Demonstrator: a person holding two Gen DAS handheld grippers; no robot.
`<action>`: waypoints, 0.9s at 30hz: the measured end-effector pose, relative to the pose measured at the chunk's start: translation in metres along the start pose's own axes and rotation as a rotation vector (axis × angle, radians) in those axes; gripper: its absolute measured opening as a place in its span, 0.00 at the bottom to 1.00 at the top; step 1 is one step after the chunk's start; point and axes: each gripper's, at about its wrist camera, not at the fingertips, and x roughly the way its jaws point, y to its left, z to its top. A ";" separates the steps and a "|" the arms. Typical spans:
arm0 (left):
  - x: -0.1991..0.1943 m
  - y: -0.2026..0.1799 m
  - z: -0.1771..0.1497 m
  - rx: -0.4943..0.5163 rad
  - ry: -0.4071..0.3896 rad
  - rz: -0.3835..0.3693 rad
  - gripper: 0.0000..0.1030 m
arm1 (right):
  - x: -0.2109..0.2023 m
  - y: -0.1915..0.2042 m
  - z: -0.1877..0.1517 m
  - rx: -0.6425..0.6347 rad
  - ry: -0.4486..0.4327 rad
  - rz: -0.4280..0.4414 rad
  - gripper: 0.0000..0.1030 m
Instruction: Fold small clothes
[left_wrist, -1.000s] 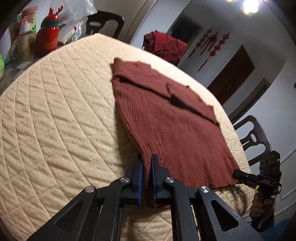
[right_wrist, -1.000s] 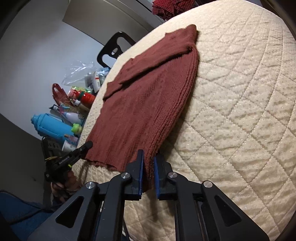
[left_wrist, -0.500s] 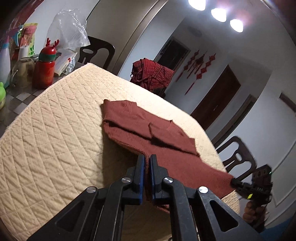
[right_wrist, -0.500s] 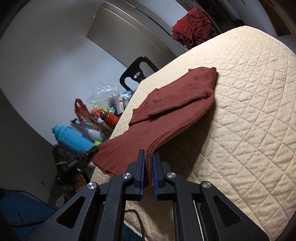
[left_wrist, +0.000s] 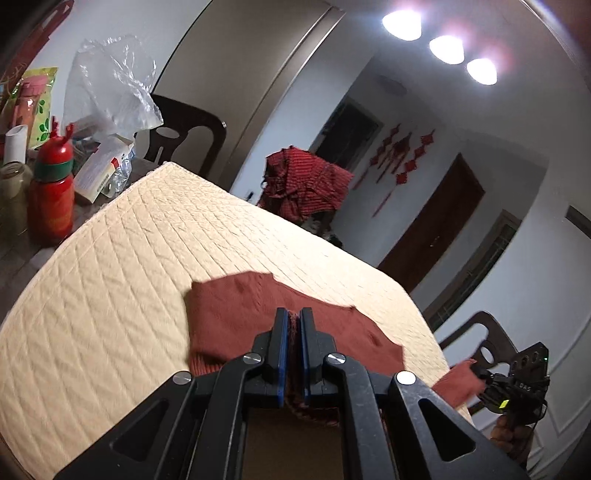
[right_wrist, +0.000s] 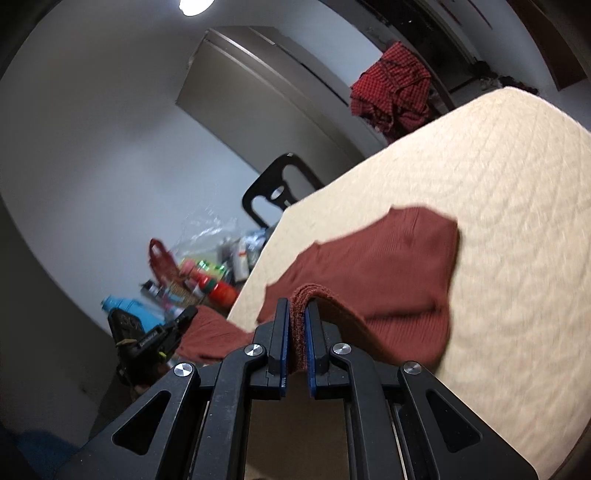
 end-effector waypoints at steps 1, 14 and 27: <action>0.011 0.002 0.007 -0.004 0.010 0.008 0.07 | 0.008 -0.003 0.009 0.006 -0.003 -0.008 0.07; 0.145 0.045 0.028 -0.072 0.191 0.160 0.07 | 0.103 -0.084 0.063 0.231 0.092 -0.155 0.08; 0.153 0.056 0.045 -0.124 0.159 0.207 0.30 | 0.100 -0.095 0.078 0.245 0.038 -0.202 0.26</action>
